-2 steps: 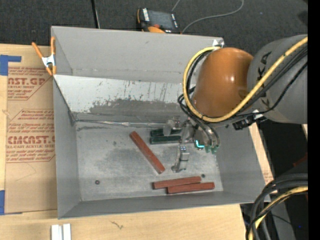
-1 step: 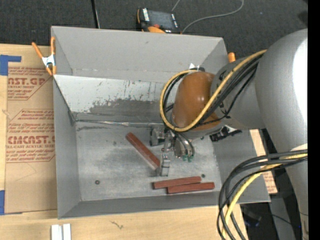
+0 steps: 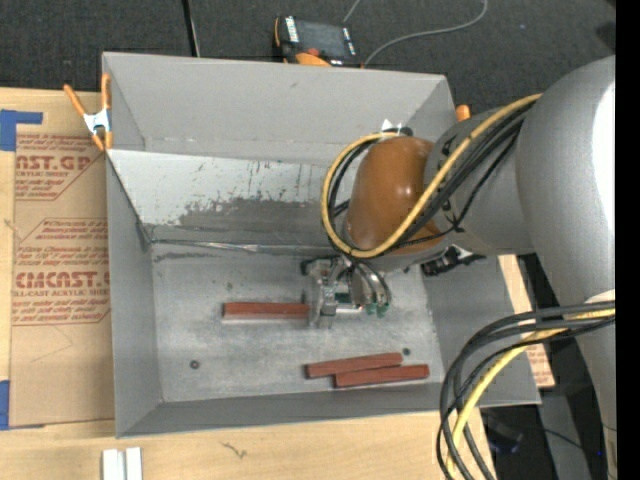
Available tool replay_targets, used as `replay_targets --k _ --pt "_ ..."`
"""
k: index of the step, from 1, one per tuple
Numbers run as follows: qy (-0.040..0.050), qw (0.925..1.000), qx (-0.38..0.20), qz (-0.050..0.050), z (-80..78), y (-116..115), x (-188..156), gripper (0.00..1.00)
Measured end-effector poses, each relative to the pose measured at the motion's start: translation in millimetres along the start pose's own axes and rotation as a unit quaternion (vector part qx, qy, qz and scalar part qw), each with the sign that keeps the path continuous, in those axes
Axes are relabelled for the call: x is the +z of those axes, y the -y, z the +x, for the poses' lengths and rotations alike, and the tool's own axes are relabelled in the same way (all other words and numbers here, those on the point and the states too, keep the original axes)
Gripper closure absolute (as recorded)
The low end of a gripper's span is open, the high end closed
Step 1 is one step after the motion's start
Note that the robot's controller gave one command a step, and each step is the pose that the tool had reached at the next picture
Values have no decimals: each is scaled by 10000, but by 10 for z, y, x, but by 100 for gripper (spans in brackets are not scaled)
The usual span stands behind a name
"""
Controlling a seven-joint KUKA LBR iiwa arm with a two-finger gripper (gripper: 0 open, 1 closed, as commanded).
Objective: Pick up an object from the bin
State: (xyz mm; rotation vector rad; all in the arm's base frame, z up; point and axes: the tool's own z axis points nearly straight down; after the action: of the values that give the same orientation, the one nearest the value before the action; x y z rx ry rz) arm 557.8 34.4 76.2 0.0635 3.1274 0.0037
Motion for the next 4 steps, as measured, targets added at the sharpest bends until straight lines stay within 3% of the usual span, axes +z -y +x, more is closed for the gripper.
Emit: replay_targets --k 1,2,3,4 --pt "-43 10000 3 2 34 1 48 0" --pt "-60 9915 1297 20 -15 -122 53 0" --pt "-33 9828 -1848 0 445 142 38 0" --pt "-47 9941 -1084 -9 93 -189 -166 0"
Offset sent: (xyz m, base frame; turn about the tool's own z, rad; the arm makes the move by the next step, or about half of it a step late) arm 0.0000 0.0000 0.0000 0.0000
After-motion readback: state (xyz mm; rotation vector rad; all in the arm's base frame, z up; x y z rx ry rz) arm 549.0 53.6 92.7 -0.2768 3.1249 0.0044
